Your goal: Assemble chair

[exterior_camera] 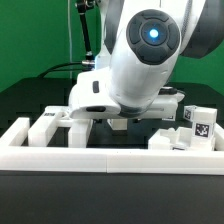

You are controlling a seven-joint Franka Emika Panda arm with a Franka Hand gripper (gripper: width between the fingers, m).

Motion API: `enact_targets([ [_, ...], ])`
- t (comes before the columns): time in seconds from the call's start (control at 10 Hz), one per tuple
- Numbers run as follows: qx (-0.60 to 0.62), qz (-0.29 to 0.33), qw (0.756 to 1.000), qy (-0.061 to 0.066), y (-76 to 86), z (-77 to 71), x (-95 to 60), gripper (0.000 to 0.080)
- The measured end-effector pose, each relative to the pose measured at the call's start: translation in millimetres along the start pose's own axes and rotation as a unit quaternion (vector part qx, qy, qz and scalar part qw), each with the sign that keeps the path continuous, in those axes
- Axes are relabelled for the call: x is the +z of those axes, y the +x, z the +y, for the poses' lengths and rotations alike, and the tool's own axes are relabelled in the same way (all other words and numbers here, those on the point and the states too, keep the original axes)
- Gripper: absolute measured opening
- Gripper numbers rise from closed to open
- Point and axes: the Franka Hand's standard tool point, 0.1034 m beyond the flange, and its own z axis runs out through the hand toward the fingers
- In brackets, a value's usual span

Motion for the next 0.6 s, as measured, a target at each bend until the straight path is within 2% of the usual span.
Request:
enact_targets([
  [0.1,0.000,0.000,1.000,0.000,0.2,-0.2,1.1,0.0648],
  [0.2,0.000,-0.001,1.000,0.000,-0.1,-0.5,2.3,0.0561],
  [0.3,0.000,-0.002,1.000,0.000,-0.4,-0.6,3.0,0.0426],
  [0.4,-0.001,-0.002,1.000,0.000,-0.3,-0.7,3.3,0.0426],
  [0.5,-0.001,-0.002,1.000,0.000,-0.2,-0.6,3.1,0.0288],
  [0.6,-0.001,-0.002,1.000,0.000,-0.2,-0.5,3.1,0.0288],
])
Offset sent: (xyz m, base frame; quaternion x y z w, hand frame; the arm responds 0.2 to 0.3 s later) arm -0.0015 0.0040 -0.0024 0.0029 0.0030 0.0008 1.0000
